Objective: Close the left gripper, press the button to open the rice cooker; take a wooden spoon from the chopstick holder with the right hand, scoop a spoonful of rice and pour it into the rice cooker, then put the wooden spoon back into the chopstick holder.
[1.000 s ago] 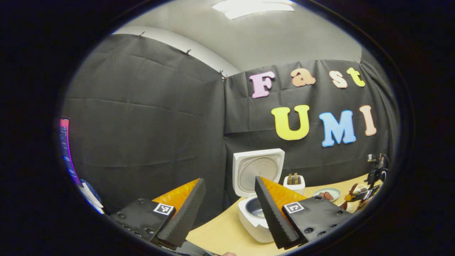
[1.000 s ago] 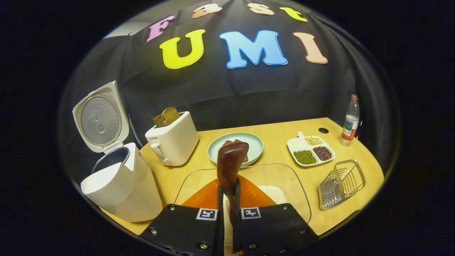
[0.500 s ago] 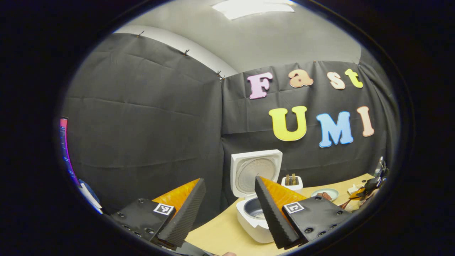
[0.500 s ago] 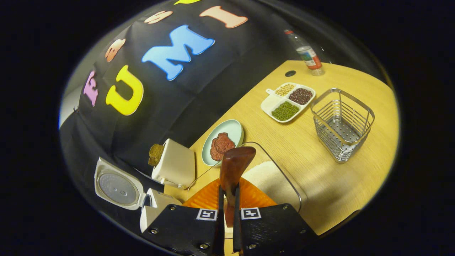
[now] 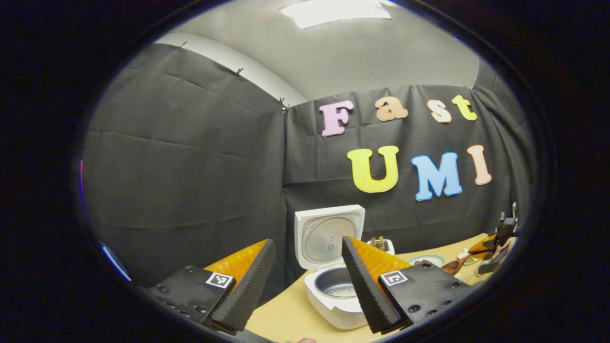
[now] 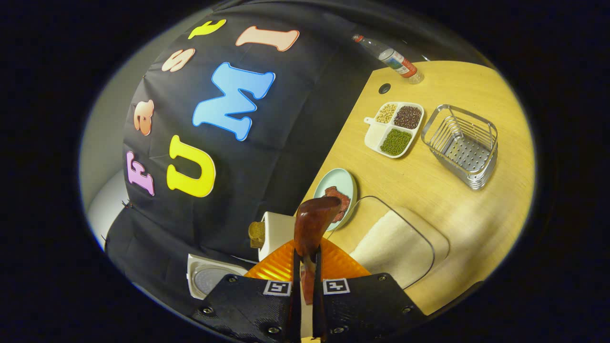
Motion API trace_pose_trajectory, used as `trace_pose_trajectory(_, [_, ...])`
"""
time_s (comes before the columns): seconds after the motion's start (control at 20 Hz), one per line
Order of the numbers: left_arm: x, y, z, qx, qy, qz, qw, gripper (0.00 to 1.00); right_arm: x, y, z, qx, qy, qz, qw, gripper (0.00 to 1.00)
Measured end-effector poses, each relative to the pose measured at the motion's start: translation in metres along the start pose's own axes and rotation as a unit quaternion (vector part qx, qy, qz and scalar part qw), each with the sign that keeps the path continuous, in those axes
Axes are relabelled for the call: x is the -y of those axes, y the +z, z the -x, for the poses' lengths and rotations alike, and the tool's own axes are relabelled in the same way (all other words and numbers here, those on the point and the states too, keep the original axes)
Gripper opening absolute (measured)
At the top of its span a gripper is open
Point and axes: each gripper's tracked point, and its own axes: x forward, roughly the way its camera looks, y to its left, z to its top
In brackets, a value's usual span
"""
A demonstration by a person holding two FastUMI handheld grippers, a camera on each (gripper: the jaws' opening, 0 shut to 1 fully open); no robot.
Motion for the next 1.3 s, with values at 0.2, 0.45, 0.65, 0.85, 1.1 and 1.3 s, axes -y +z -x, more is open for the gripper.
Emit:
trace_pose_trajectory(0.2, [-0.008, -0.005, 0.0, -0.004, 0.002, 0.009, 1.0, 0.96, -0.037, -0.021, 0.001, -0.021, 0.04, -0.027, 0.999, 0.1])
trace_pose_trajectory(0.45, [-0.027, -0.012, 0.003, -0.009, 0.012, 0.013, 1.0, 0.96, -0.085, -0.051, -0.008, -0.041, 0.083, -0.018, 0.996, 0.1])
trace_pose_trajectory(0.65, [-0.048, -0.017, 0.009, -0.013, 0.028, 0.017, 0.999, 0.99, -0.119, -0.081, -0.019, -0.057, 0.105, 0.007, 0.993, 0.1])
trace_pose_trajectory(0.85, [-0.072, -0.025, 0.016, -0.018, 0.047, 0.019, 0.999, 0.98, -0.141, -0.111, -0.033, -0.075, 0.118, 0.027, 0.99, 0.1])
trace_pose_trajectory(1.1, [-0.101, -0.033, 0.029, -0.027, 0.07, 0.024, 0.997, 0.99, -0.158, -0.147, -0.047, -0.09, 0.124, 0.055, 0.987, 0.1])
trace_pose_trajectory(1.3, [-0.125, -0.039, 0.037, -0.034, 0.088, 0.026, 0.995, 0.99, -0.158, -0.175, -0.066, -0.089, 0.114, 0.108, 0.984, 0.1])
